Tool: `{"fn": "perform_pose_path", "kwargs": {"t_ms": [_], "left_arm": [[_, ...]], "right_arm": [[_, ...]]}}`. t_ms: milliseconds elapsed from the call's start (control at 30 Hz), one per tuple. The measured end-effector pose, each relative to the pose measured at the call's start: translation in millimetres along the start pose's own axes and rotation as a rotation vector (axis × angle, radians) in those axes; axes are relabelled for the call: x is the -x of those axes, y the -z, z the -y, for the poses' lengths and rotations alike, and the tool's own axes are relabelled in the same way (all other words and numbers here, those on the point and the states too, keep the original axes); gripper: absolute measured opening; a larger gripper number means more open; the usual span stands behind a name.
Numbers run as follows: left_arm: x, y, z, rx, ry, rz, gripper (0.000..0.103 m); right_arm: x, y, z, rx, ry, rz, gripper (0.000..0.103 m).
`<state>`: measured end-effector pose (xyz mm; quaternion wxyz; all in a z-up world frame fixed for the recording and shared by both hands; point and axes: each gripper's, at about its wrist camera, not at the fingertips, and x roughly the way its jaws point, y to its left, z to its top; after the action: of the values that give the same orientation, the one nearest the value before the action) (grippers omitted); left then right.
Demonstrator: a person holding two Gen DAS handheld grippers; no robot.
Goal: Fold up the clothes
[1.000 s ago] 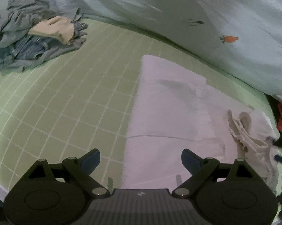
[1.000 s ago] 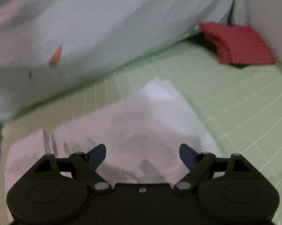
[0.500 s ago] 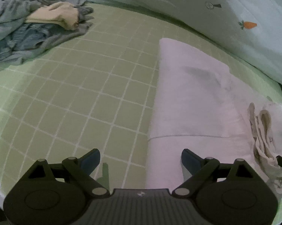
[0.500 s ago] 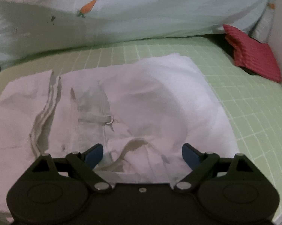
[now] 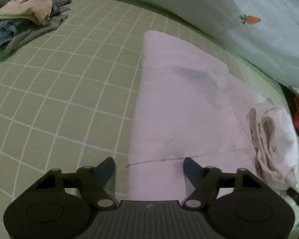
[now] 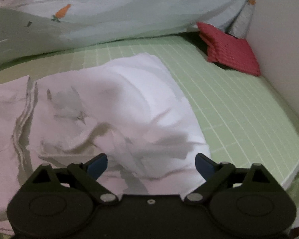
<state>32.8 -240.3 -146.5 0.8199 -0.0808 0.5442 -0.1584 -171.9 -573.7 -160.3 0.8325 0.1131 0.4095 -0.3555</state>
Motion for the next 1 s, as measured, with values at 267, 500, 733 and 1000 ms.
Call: {"fn": "perform_pose_path", "kwargs": {"t_ms": [267, 500, 733, 1000], "left_arm": [[16, -1, 13, 0.028, 0.034, 0.049, 0.010], [56, -8, 59, -0.031, 0.120, 0.161, 0.007], [60, -7, 142, -0.113, 0.256, 0.188, 0.006], [7, 25, 221, -0.125, 0.343, 0.075, 0.007]], "right_arm": [[-6, -2, 22, -0.061, -0.043, -0.003, 0.096], [8, -13, 41, -0.075, -0.078, 0.067, 0.097], [3, -24, 71, -0.104, -0.103, 0.093, 0.097], [-12, -21, 121, -0.086, -0.084, 0.066, 0.097]]}}
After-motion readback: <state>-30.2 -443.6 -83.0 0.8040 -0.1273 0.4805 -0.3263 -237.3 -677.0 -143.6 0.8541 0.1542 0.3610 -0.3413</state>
